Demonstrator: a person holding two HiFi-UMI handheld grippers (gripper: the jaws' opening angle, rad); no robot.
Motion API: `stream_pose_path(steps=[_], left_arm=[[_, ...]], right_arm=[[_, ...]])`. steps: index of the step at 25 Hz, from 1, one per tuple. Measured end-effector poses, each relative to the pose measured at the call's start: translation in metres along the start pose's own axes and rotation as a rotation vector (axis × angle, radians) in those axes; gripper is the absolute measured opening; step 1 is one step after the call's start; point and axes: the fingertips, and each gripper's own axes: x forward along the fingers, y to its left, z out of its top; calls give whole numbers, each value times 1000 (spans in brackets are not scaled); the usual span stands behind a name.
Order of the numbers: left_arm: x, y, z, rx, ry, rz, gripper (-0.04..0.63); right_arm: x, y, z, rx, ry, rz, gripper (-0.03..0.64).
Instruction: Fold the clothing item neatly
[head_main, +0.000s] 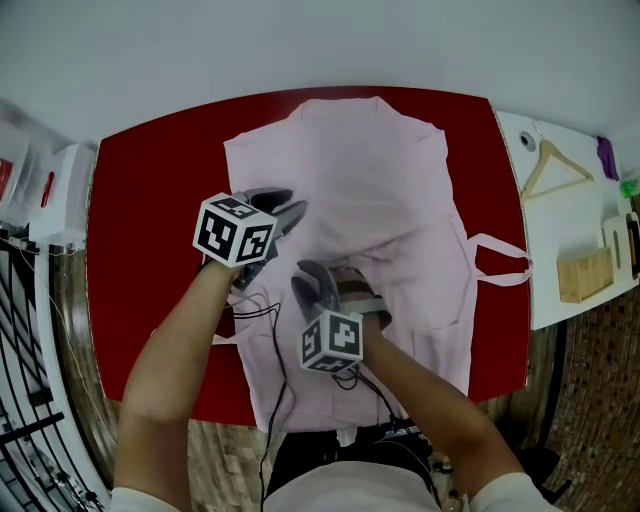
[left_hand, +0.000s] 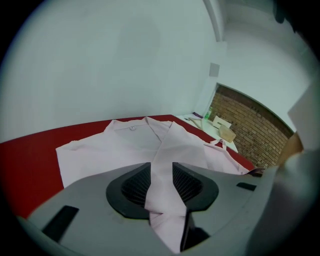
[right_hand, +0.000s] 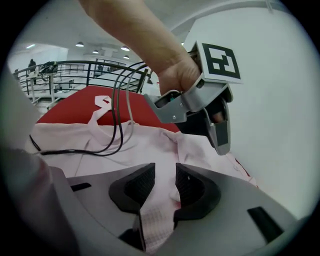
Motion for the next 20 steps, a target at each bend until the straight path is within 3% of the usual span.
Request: stream_pose_path(steps=[4,13,20], left_arm=[[-6,-7,-2,14,3,-2,117],[-68,-29,-16,-58,-118,9,117],[-134,-36,-55,-145,-203,53,117]], right_arm=[[-10,-1,1,14,-16,-6,109],[-34,2,-10,82,29,-31,108],[-42,26,11,101,39,-19,109]])
